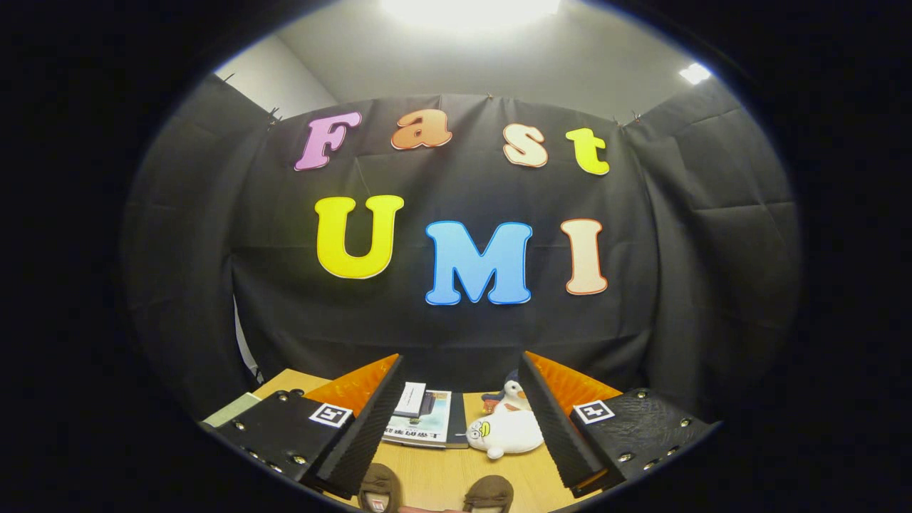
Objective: Open the storage box then place both shoes into the box .Put the left shoe in first, then the right shoe, with the right side of both shoes facing outward in a uniform manner.
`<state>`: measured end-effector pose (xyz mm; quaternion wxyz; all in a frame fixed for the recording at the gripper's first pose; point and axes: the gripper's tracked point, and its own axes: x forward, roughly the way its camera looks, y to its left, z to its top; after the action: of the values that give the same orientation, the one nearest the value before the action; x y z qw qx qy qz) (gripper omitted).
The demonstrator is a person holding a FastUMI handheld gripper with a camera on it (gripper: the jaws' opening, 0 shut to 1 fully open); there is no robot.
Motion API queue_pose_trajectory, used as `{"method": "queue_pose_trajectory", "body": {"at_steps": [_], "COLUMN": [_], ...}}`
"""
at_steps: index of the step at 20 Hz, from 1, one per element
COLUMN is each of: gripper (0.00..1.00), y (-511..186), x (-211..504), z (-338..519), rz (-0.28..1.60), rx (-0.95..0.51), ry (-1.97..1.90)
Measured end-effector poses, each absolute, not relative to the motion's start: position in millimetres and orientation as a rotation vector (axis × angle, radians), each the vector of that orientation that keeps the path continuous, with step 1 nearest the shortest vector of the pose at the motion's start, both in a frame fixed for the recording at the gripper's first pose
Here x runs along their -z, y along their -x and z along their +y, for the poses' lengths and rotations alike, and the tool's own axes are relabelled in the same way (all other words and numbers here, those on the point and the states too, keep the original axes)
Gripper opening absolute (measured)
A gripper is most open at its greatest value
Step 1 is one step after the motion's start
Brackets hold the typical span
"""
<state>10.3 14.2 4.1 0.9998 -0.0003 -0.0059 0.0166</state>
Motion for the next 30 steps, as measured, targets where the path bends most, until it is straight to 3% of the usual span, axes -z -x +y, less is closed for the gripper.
{"method": "queue_pose_trajectory", "body": {"at_steps": [17,30], "gripper": [0.97,0.98], "y": [-15.2,-4.9], "x": [36.5,161.6], "z": [33.9,153.6], "rz": [0.035,0.405], "rx": [-0.081,-0.515], "ry": [-0.009,-0.259]}}
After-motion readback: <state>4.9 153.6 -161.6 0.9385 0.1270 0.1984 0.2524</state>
